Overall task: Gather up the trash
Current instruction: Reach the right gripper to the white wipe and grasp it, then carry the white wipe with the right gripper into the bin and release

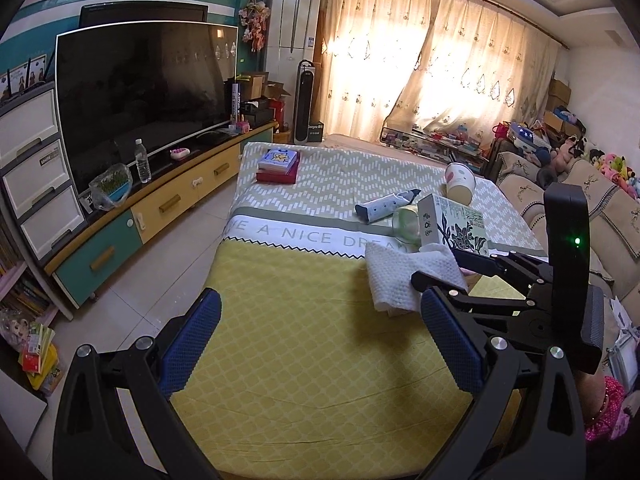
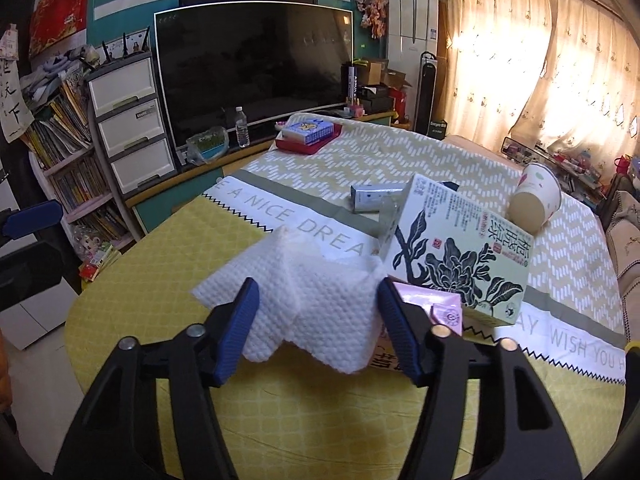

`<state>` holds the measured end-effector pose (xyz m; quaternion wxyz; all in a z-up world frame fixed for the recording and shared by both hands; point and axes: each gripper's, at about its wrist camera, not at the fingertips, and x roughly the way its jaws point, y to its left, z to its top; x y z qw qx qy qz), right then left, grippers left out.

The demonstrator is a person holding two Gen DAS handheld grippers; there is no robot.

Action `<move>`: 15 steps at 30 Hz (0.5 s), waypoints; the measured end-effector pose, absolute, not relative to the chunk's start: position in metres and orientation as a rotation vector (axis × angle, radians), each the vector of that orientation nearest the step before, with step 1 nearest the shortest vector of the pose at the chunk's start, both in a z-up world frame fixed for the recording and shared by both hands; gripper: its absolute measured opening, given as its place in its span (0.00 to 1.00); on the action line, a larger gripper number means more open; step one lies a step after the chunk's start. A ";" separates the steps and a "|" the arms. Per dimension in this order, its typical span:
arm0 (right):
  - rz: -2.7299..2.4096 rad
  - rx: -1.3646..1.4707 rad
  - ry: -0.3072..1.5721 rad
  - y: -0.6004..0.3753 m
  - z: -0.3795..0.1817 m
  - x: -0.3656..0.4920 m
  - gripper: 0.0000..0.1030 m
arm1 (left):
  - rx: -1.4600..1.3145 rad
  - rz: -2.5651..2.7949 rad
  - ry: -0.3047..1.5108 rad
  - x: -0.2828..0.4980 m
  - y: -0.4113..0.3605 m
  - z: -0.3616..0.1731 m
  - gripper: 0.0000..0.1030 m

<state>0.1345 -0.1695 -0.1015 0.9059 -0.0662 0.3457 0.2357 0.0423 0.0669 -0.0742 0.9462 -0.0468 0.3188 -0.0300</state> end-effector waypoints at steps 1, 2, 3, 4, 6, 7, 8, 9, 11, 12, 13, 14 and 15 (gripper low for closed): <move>0.487 -0.137 0.713 -0.168 -0.101 0.134 0.47 | -0.097 -0.063 0.649 0.042 0.067 -0.074 0.95; 0.492 -0.140 0.710 -0.168 -0.100 0.134 0.39 | -0.098 -0.064 0.648 0.042 0.067 -0.074 0.95; 0.496 -0.144 0.708 -0.168 -0.100 0.133 0.32 | -0.099 -0.066 0.649 0.041 0.066 -0.075 0.95; 0.500 -0.146 0.706 -0.167 -0.100 0.132 0.29 | -0.098 -0.067 0.650 0.042 0.064 -0.075 0.95; 0.520 -0.141 0.705 -0.165 -0.099 0.131 0.10 | -0.097 -0.068 0.654 0.041 0.062 -0.076 0.95; 0.528 -0.134 0.704 -0.165 -0.099 0.131 0.08 | -0.098 -0.069 0.656 0.041 0.061 -0.076 0.95; 0.534 -0.126 0.698 -0.166 -0.097 0.129 0.07 | -0.098 -0.069 0.657 0.042 0.062 -0.078 0.95; 0.543 -0.108 0.683 -0.169 -0.094 0.128 0.07 | -0.098 -0.070 0.659 0.043 0.063 -0.079 0.95; 0.548 -0.092 0.666 -0.173 -0.088 0.126 0.07 | -0.098 -0.070 0.663 0.044 0.062 -0.080 0.95; 0.548 -0.085 0.653 -0.177 -0.082 0.124 0.07 | -0.098 -0.069 0.664 0.044 0.062 -0.080 0.95; 0.545 -0.078 0.642 -0.180 -0.077 0.123 0.07 | -0.098 -0.069 0.664 0.044 0.062 -0.080 0.95; 0.540 -0.066 0.626 -0.187 -0.071 0.121 0.07 | -0.098 -0.071 0.663 0.044 0.062 -0.080 0.95; 0.536 -0.059 0.615 -0.191 -0.067 0.120 0.07 | -0.097 -0.073 0.662 0.044 0.061 -0.080 0.95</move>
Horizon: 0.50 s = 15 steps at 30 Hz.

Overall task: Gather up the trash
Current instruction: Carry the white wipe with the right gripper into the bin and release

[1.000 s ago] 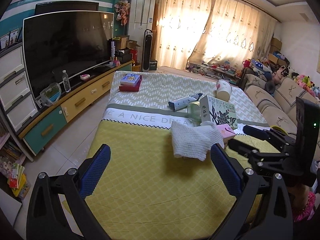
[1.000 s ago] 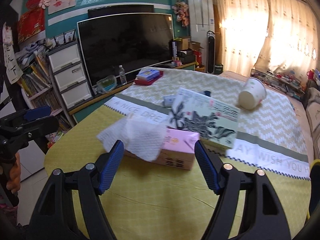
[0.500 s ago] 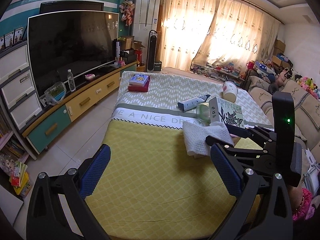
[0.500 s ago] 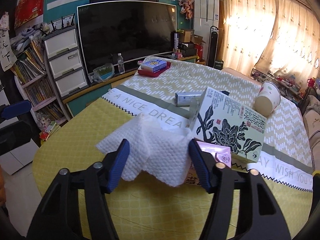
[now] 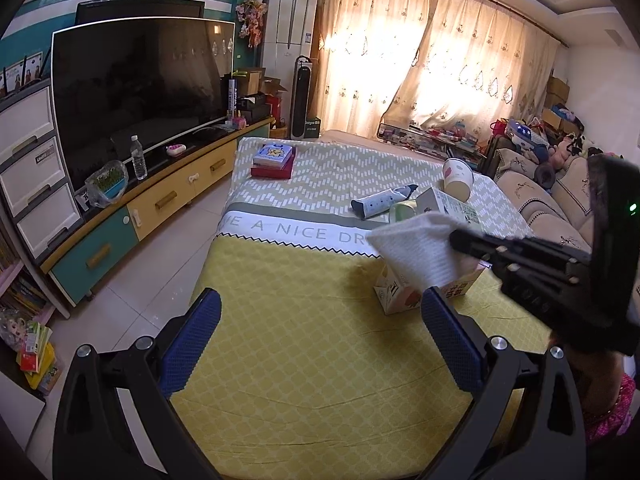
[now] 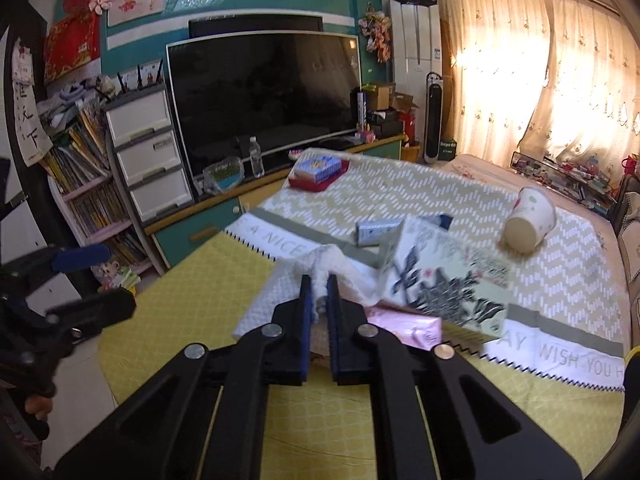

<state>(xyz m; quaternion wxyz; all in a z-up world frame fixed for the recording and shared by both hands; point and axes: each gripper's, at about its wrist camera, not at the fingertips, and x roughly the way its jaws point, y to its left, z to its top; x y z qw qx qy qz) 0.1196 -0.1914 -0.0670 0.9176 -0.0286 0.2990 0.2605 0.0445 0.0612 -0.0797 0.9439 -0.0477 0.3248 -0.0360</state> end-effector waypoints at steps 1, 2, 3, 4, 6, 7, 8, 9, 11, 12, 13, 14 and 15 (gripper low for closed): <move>0.529 -0.049 0.602 -0.198 -0.062 0.118 0.07 | -0.095 -0.077 0.661 0.045 0.060 -0.080 0.95; 0.522 -0.040 0.590 -0.204 -0.057 0.117 0.07 | -0.093 -0.079 0.661 0.045 0.060 -0.080 0.95; 0.509 -0.028 0.575 -0.214 -0.052 0.115 0.07 | -0.090 -0.084 0.662 0.046 0.058 -0.080 0.95; 0.498 -0.021 0.565 -0.221 -0.049 0.114 0.07 | -0.087 -0.088 0.663 0.047 0.056 -0.080 0.95; 0.465 -0.007 0.550 -0.239 -0.042 0.113 0.07 | -0.082 -0.100 0.664 0.048 0.052 -0.081 0.95; 0.450 -0.001 0.543 -0.247 -0.040 0.112 0.07 | -0.080 -0.106 0.665 0.049 0.050 -0.081 0.95; 0.434 0.006 0.537 -0.256 -0.037 0.111 0.07 | -0.078 -0.111 0.665 0.051 0.047 -0.081 0.95; 0.415 0.016 0.531 -0.267 -0.034 0.110 0.07 | -0.076 -0.115 0.665 0.052 0.046 -0.081 0.95; 0.393 0.032 0.519 -0.282 -0.029 0.108 0.07 | -0.070 -0.126 0.667 0.055 0.041 -0.081 0.95; 0.374 0.040 0.511 -0.293 -0.027 0.106 0.07 | -0.068 -0.132 0.668 0.057 0.037 -0.081 0.95; 0.356 0.044 0.504 -0.300 -0.025 0.105 0.07 | -0.066 -0.136 0.668 0.057 0.036 -0.081 0.95; 0.332 0.047 0.496 -0.311 -0.023 0.103 0.07 | -0.063 -0.143 0.667 0.059 0.032 -0.081 0.95; 0.312 0.048 0.492 -0.319 -0.023 0.103 0.07 | -0.061 -0.150 0.667 0.060 0.029 -0.080 0.95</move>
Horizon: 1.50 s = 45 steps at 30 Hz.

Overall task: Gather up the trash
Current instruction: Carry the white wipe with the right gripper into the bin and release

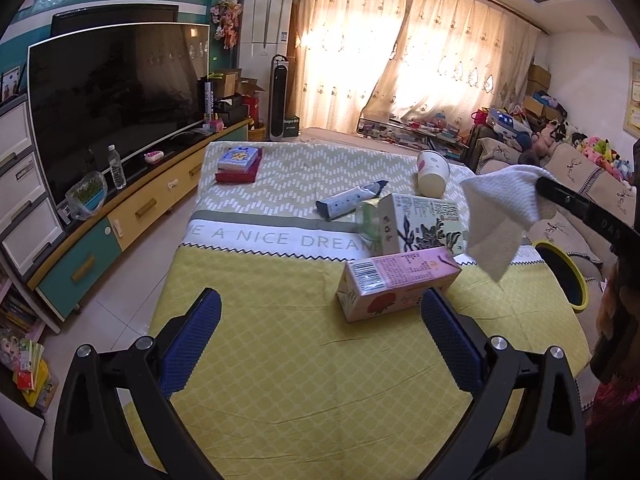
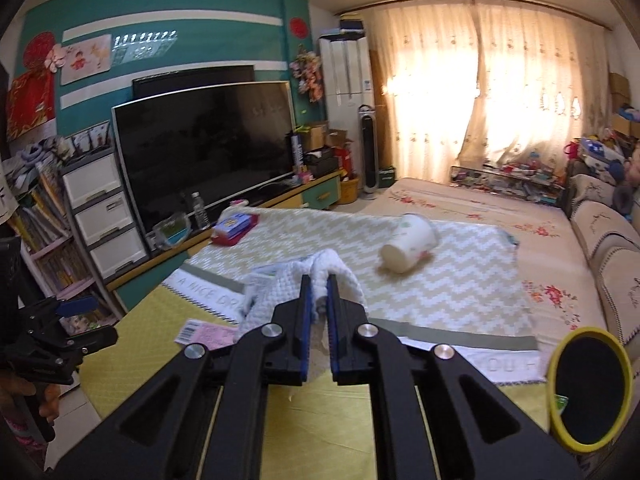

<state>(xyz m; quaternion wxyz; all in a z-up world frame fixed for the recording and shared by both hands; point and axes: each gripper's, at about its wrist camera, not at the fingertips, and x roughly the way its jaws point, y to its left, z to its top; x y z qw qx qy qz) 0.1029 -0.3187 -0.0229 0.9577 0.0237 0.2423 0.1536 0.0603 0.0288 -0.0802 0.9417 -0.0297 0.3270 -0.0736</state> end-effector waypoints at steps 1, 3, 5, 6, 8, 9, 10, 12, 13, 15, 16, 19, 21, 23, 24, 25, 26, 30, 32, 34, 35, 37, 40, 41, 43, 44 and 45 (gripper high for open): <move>0.289 0.049 0.489 -0.327 -0.023 0.103 0.07 | -0.058 -0.156 0.666 0.062 0.025 -0.080 0.95; 0.233 0.064 0.488 -0.350 -0.023 0.105 0.07 | -0.052 -0.169 0.664 0.064 0.018 -0.078 0.95; 0.190 0.085 0.487 -0.371 -0.025 0.104 0.07 | -0.043 -0.183 0.662 0.067 0.008 -0.077 0.95; 0.159 0.092 0.486 -0.383 -0.026 0.104 0.07 | -0.039 -0.190 0.662 0.068 0.004 -0.077 0.95; 0.103 0.105 0.487 -0.406 -0.029 0.102 0.07 | -0.032 -0.205 0.663 0.071 -0.004 -0.076 0.95; 0.079 0.110 0.486 -0.415 -0.030 0.102 0.07 | -0.028 -0.213 0.664 0.073 -0.009 -0.076 0.95; 0.050 0.114 0.485 -0.425 -0.031 0.101 0.07 | -0.023 -0.221 0.665 0.075 -0.014 -0.075 0.95; -0.010 0.119 0.488 -0.446 -0.035 0.101 0.07 | -0.016 -0.237 0.667 0.079 -0.023 -0.075 0.95; -0.040 0.121 0.491 -0.455 -0.038 0.101 0.07 | -0.015 -0.247 0.667 0.081 -0.027 -0.075 0.95; -0.108 0.124 0.502 -0.476 -0.045 0.102 0.07 | -0.014 -0.262 0.668 0.082 -0.035 -0.076 0.95; -0.137 0.125 0.509 -0.485 -0.049 0.103 0.07 | -0.011 -0.272 0.669 0.084 -0.040 -0.076 0.95; -0.217 0.132 0.538 -0.514 -0.062 0.108 0.07 | 0.001 -0.291 0.670 0.087 -0.051 -0.077 0.95; -0.264 0.137 0.563 -0.533 -0.073 0.112 0.07 | 0.008 -0.301 0.671 0.088 -0.058 -0.076 0.95; -0.296 0.140 0.584 -0.547 -0.084 0.115 0.07 | 0.014 -0.308 0.674 0.091 -0.064 -0.076 0.95; -0.310 0.143 0.596 -0.554 -0.090 0.117 0.07 | 0.018 -0.311 0.676 0.092 -0.066 -0.076 0.95; -0.324 0.146 0.609 -0.561 -0.096 0.118 0.08 | 0.021 -0.313 0.678 0.092 -0.068 -0.077 0.95; -0.335 0.149 0.617 -0.567 -0.101 0.119 0.08 | 0.023 -0.315 0.679 0.093 -0.069 -0.077 0.95; -0.370 0.155 0.641 -0.579 -0.115 0.122 0.11 | 0.031 -0.320 0.686 0.094 -0.074 -0.077 0.95; -0.380 0.157 0.652 -0.583 -0.120 0.124 0.11 | 0.034 -0.321 0.689 0.096 -0.076 -0.078 0.95; -0.388 0.160 0.660 -0.587 -0.123 0.127 0.11 | 0.036 -0.323 0.690 0.096 -0.076 -0.079 0.95; -0.394 0.160 0.664 -0.587 -0.123 0.129 0.11 | 0.036 -0.324 0.690 0.097 -0.076 -0.079 0.95; -0.404 0.161 0.670 -0.588 -0.125 0.131 0.15 | 0.037 -0.325 0.692 0.097 -0.077 -0.080 0.95; -0.406 0.170 0.671 -0.589 -0.125 0.132 0.28 | 0.039 -0.327 0.696 0.099 -0.076 -0.082 0.95; -0.404 0.173 0.671 -0.589 -0.125 0.131 0.28 | 0.038 -0.326 0.697 0.099 -0.077 -0.082 0.95; -0.394 0.181 0.658 -0.585 -0.121 0.128 0.29 | 0.037 -0.329 0.701 0.100 -0.076 -0.084 0.95; -0.383 0.185 0.646 -0.581 -0.118 0.126 0.30 | 0.036 -0.330 0.704 0.101 -0.076 -0.084 0.95; -0.372 0.188 0.635 -0.577 -0.114 0.124 0.32 | 0.036 -0.332 0.706 0.102 -0.076 -0.086 0.95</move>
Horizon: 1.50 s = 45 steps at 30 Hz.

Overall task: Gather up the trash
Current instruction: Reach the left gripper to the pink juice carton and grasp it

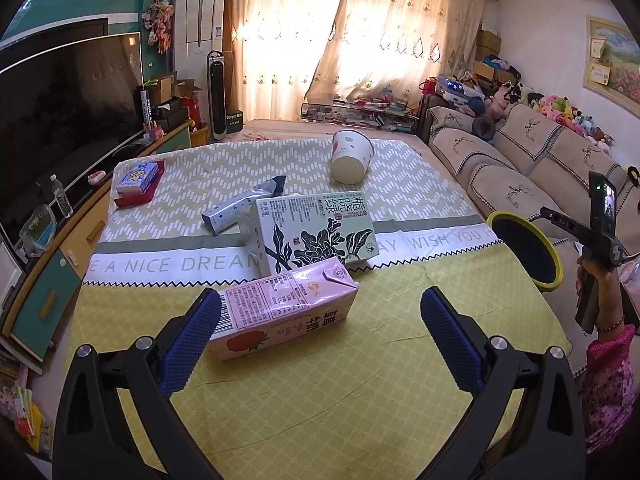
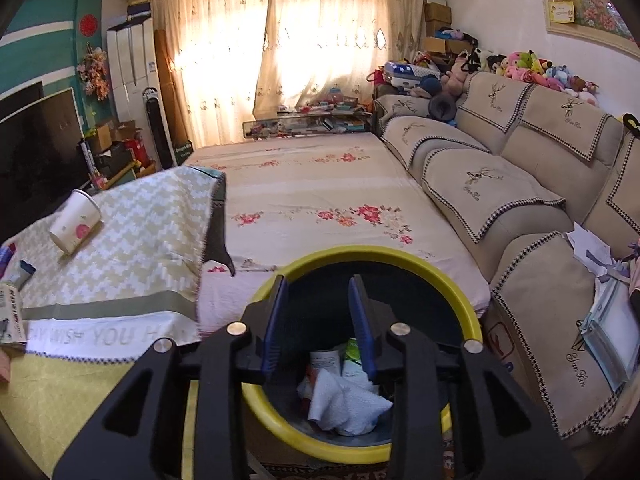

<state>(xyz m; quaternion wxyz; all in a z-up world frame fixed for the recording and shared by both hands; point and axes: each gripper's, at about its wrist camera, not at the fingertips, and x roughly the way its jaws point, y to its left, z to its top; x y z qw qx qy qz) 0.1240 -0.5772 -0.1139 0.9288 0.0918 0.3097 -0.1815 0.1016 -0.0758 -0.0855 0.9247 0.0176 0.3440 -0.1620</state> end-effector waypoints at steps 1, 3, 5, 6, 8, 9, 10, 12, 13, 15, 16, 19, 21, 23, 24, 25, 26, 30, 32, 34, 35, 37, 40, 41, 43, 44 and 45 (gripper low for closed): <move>-0.358 0.191 0.623 -0.572 -0.110 0.122 0.32 | 0.037 -0.335 0.707 0.103 -0.075 -0.086 0.95; -0.316 0.197 0.596 -0.559 -0.102 0.119 0.34 | 0.044 -0.345 0.705 0.106 -0.074 -0.089 0.95; -0.271 0.198 0.572 -0.543 -0.094 0.117 0.36 | 0.050 -0.359 0.706 0.110 -0.071 -0.093 0.95; -0.252 0.199 0.564 -0.535 -0.092 0.117 0.37 | 0.050 -0.373 0.704 0.112 -0.068 -0.094 0.95; -0.206 0.192 0.554 -0.518 -0.089 0.118 0.39 | 0.055 -0.380 0.706 0.117 -0.062 -0.098 0.95; -0.189 0.189 0.554 -0.512 -0.088 0.120 0.39 | 0.060 -0.387 0.708 0.120 -0.059 -0.099 0.95; -0.170 0.187 0.556 -0.505 -0.088 0.122 0.39 | 0.065 -0.400 0.708 0.124 -0.055 -0.102 0.95; -0.146 0.180 0.564 -0.494 -0.089 0.125 0.39 | 0.073 -0.418 0.722 0.134 -0.046 -0.109 0.95; -0.139 0.178 0.567 -0.490 -0.088 0.127 0.39 | 0.072 -0.436 0.733 0.140 -0.042 -0.112 0.95; -0.130 0.174 0.574 -0.486 -0.088 0.129 0.39 | 0.064 -0.461 0.747 0.149 -0.035 -0.118 0.95; -0.128 0.173 0.577 -0.485 -0.088 0.130 0.39 | 0.058 -0.477 0.758 0.154 -0.032 -0.122 0.95; -0.130 0.172 0.583 -0.485 -0.088 0.131 0.39 | 0.048 -0.545 0.778 0.164 -0.027 -0.129 0.95; -0.132 0.171 0.589 -0.486 -0.089 0.132 0.39 | 0.060 -0.581 0.795 0.169 -0.027 -0.134 0.95; -0.132 0.171 0.589 -0.487 -0.089 0.132 0.39 | 0.071 -0.592 0.814 0.170 -0.030 -0.138 0.95; -0.132 0.170 0.588 -0.487 -0.089 0.132 0.40 | 0.073 -0.600 0.821 0.169 -0.032 -0.139 0.95; -0.132 0.170 0.589 -0.487 -0.089 0.133 0.40 | 0.076 -0.608 0.825 0.166 -0.033 -0.139 0.95; -0.131 0.171 0.589 -0.488 -0.090 0.133 0.40 | 0.089 -0.611 0.828 0.160 -0.037 -0.138 0.95; -0.118 0.172 0.594 -0.485 -0.092 0.136 0.41 | 0.128 -0.636 0.832 0.135 -0.057 -0.135 0.95; -0.110 0.172 0.594 -0.483 -0.092 0.136 0.41 | 0.148 -0.639 0.834 0.125 -0.067 -0.134 0.95; -0.102 0.173 0.592 -0.481 -0.092 0.135 0.41 | 0.155 -0.659 0.840 0.117 -0.080 -0.134 0.95; -0.100 0.173 0.591 -0.480 -0.092 0.135 0.41 | 0.160 -0.664 0.837 0.115 -0.086 -0.133 0.95; -0.096 0.173 0.590 -0.480 -0.092 0.134 0.42 | 0.176 -0.664 0.829 0.113 -0.096 -0.132 0.95; -0.095 0.175 0.591 -0.482 -0.091 0.131 0.42 | 0.204 -0.650 0.834 0.118 -0.108 -0.136 0.95; -0.096 0.176 0.590 -0.483 -0.091 0.130 0.42 | 0.209 -0.638 0.843 0.120 -0.112 -0.138 0.95; -0.099 0.181 0.590 -0.485 -0.092 0.129 0.42 | 0.206 -0.611 0.865 0.126 -0.114 -0.142 0.93; -0.100 0.183 0.589 -0.486 -0.092 0.128 0.42 | 0.194 -0.593 0.883 0.130 -0.114 -0.145 0.88; -0.102 0.184 0.589 -0.487 -0.092 0.128 0.43 | 0.185 -0.583 0.894 0.132 -0.112 -0.147 0.84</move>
